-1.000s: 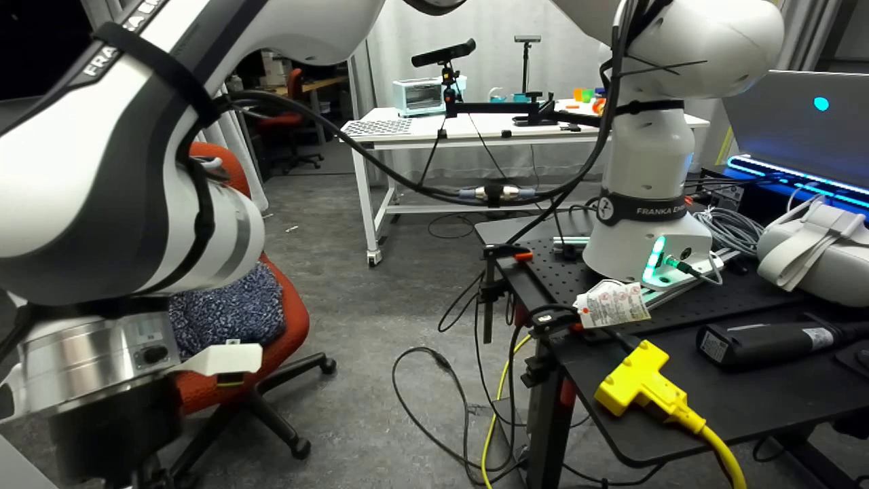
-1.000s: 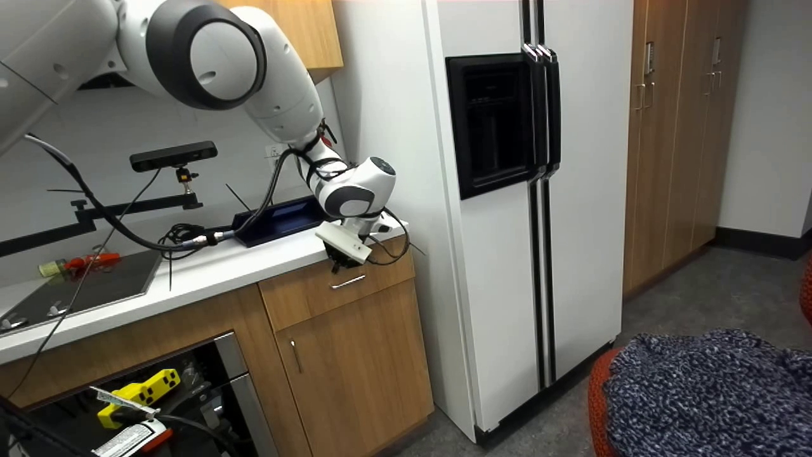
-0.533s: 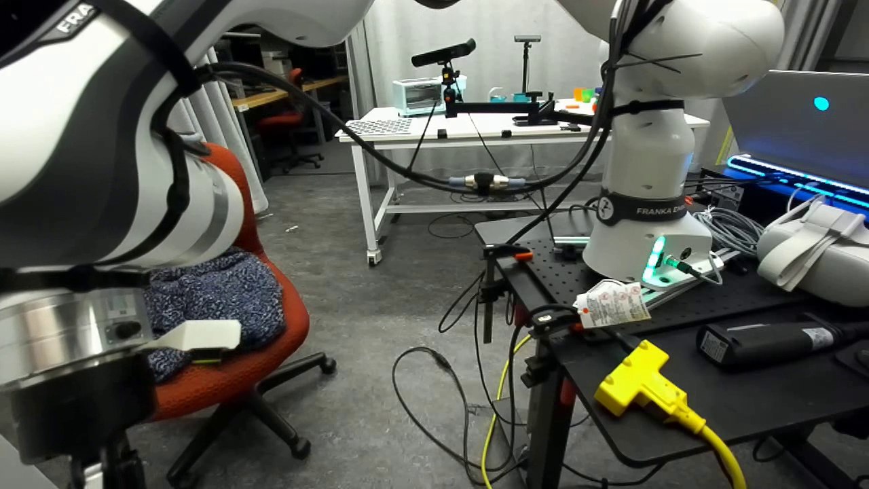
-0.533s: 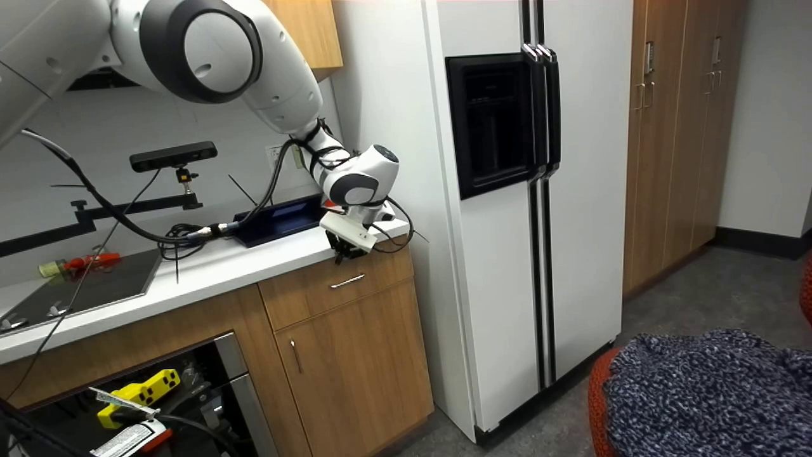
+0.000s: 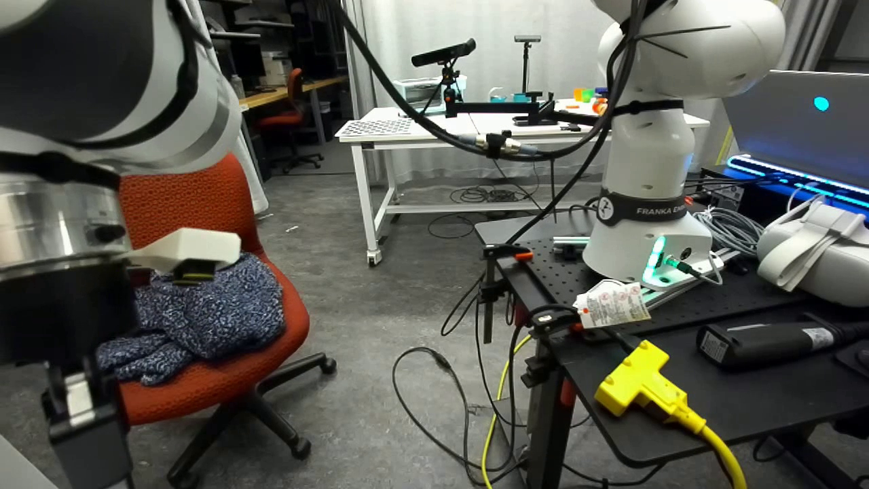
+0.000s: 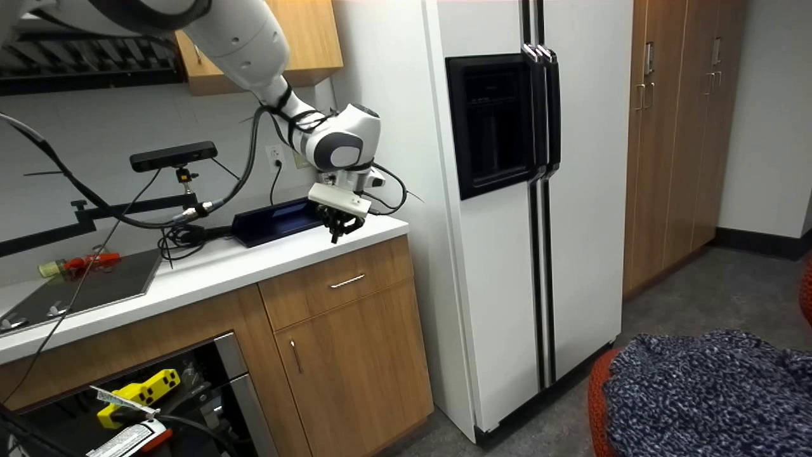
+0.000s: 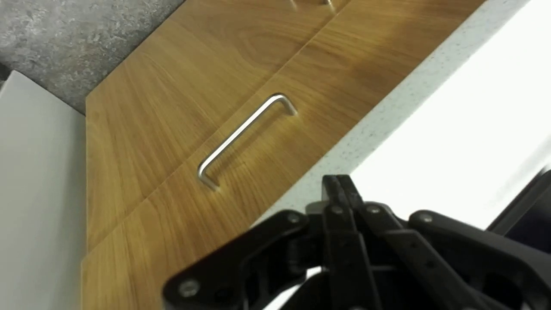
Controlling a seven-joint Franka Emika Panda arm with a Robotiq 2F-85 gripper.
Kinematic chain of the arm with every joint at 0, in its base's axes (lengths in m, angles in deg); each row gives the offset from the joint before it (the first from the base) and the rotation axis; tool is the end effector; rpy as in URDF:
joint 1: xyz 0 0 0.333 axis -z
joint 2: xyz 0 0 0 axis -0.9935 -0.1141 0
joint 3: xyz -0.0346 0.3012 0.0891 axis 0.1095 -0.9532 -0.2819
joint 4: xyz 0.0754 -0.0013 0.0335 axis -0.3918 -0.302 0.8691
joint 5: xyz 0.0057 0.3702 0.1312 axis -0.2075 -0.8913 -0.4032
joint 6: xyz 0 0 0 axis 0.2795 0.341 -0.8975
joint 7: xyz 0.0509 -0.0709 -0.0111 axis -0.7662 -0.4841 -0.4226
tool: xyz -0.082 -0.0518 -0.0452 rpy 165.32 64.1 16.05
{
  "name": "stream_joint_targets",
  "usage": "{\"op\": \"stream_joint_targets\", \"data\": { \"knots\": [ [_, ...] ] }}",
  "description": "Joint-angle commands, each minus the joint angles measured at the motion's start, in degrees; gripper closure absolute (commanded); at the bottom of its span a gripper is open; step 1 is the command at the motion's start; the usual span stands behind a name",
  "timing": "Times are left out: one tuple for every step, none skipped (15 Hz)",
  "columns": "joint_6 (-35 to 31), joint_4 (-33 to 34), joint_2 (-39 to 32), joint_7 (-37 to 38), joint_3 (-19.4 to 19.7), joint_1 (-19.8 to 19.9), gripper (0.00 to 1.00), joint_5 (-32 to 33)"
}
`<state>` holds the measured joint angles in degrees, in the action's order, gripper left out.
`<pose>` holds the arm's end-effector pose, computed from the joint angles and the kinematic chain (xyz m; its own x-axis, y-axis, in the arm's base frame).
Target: Close the open drawer
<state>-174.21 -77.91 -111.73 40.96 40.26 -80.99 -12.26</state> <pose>0.6361 0.2319 0.2386 0.8014 0.5630 0.2017 0.5880 -0.6803 -0.4374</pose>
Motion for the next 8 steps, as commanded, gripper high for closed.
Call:
{"op": "stream_joint_targets", "data": {
  "knots": [
    [-1.4, -9.8, 11.5, 0.7, 1.3, -1.2, 1.00, 0.1],
    [-1.7, -11.9, 14.3, 0.6, 1.4, -1.4, 1.00, -0.1],
    [-1.8, -13.5, 16.7, 0.5, 1.5, -1.6, 1.00, -0.3],
    [-2.1, -15.0, 19.0, 0.6, 1.9, -2.1, 1.00, 0.0],
    [-2.3, -16.5, 21.3, 0.7, 2.1, -2.5, 1.00, 0.0],
    [-2.5, -17.5, 22.9, 0.8, 2.6, -3.0, 1.00, 0.2],
    [-2.9, -18.6, 24.5, 1.1, 3.1, -3.6, 1.00, 0.4],
    [-3.1, -19.5, 25.9, 1.2, 3.5, -4.1, 0.74, 0.4]
  ]
}}
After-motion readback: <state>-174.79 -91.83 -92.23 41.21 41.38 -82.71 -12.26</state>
